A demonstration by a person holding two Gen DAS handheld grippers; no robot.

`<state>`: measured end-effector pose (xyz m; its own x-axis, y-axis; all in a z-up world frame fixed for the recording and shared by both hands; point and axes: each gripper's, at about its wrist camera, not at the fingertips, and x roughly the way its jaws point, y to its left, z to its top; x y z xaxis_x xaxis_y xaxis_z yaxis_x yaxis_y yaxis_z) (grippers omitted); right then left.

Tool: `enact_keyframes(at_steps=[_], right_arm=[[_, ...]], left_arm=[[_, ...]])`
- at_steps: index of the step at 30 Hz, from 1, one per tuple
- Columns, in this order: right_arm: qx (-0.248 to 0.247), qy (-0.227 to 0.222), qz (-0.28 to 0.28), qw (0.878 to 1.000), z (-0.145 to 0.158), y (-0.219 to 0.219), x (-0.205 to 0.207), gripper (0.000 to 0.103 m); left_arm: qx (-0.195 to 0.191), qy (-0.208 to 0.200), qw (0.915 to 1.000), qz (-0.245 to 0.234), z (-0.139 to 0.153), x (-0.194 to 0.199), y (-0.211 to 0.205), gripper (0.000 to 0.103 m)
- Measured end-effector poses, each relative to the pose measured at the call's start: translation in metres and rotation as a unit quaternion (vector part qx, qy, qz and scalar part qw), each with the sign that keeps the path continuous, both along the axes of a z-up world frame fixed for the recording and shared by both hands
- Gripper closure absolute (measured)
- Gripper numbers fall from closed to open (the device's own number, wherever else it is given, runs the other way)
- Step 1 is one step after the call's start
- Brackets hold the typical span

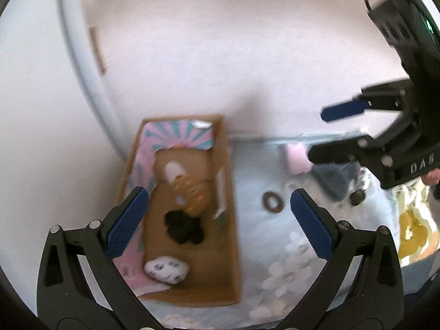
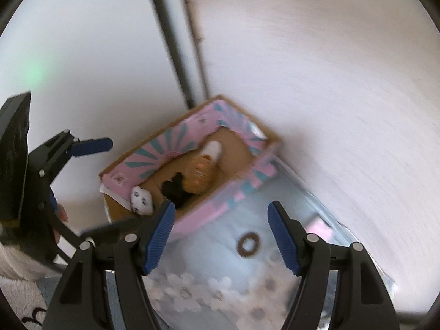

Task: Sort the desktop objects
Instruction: 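Grasp the grey fuzzy hat with the left gripper while the right grasps the clear plastic box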

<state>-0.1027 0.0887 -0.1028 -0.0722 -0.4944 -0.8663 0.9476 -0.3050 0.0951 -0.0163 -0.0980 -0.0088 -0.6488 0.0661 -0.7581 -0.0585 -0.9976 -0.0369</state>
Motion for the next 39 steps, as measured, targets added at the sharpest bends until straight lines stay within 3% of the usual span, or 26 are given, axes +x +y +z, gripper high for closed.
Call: enact_keyframes(at_steps=[9,14,18,26,33,39], right_arm=[[0.011,0.034,-0.105,0.994,0.012,0.106,-0.025,0.037],[0.027,0.045,-0.171,0.984,0.002,0.163,-0.039,0.037],[0.029,0.029,-0.214,0.976,-0.011,0.206,-0.049,0.037],[0.032,-0.010,-0.281,0.959,-0.057,0.281,-0.058,0.037],[0.049,-0.025,-0.335,0.940,-0.117,0.302,-0.064,0.037],[0.051,-0.048,-0.370,0.926,-0.155,0.305,-0.079,0.037]], left_arm=[[0.002,-0.001,0.9948,-0.102,0.000,-0.028,0.067,0.000],[-0.007,-0.017,0.9876,-0.156,-0.016,-0.040,0.114,0.000],[-0.006,-0.032,0.9812,-0.190,-0.028,-0.048,0.147,0.000],[-0.033,-0.046,0.9660,-0.252,-0.061,-0.067,0.221,0.000],[-0.059,-0.065,0.9556,-0.281,-0.115,-0.102,0.267,0.001],[-0.100,-0.069,0.9410,-0.316,-0.146,-0.118,0.291,0.001]])
